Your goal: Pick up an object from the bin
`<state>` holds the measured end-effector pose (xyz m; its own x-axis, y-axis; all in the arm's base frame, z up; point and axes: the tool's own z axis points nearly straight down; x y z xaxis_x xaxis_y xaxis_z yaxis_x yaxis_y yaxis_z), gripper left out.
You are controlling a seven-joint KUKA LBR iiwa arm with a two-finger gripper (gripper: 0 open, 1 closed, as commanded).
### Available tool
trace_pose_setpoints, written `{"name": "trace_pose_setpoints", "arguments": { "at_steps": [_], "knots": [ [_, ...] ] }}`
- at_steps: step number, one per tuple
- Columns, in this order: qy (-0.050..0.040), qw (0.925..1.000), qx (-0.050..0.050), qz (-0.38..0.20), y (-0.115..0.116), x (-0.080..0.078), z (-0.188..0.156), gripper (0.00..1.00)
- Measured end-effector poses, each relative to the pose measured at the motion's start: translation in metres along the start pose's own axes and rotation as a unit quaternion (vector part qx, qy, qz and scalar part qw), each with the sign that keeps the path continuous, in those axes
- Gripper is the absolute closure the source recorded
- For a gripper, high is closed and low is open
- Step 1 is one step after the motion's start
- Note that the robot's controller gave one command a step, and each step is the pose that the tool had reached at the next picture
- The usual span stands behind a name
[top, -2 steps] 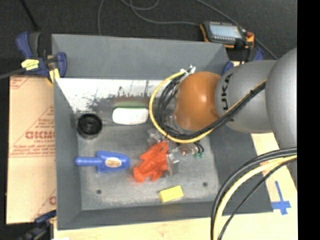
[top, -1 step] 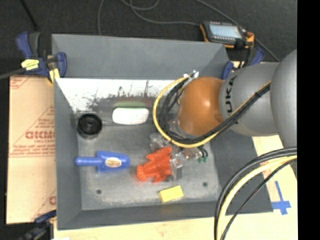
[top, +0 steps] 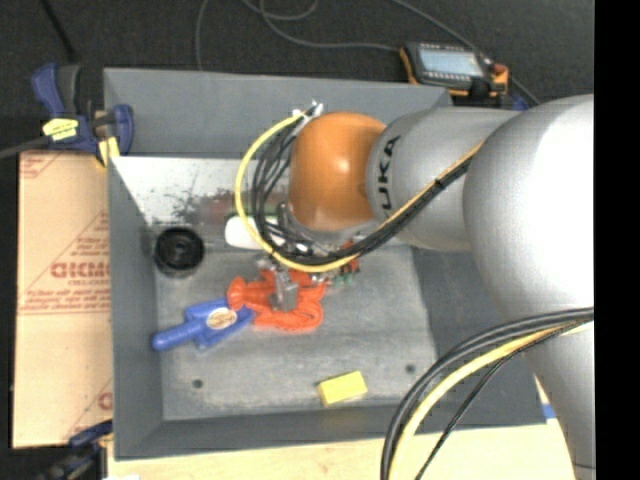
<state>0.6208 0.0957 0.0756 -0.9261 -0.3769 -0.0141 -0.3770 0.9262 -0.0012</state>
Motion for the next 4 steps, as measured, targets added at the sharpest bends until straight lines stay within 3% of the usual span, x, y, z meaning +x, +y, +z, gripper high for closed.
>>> {"name": "trace_pose_setpoints", "arguments": {
  "at_steps": [1,2,3,4],
  "knots": [
    [-0.0001,1.0,0.0,0.0,0.0,0.0,0.0,1.0],
    [0.0078,1.0,-0.001,0.004,0.005,0.005,-0.049,1.0],
    [-0.0015,1.0,0.001,0.001,0.004,0.014,-0.065,1.0],
    [0.0119,0.9999,-0.002,-0.006,0.011,0.011,-0.076,1.0]
  ]
}}
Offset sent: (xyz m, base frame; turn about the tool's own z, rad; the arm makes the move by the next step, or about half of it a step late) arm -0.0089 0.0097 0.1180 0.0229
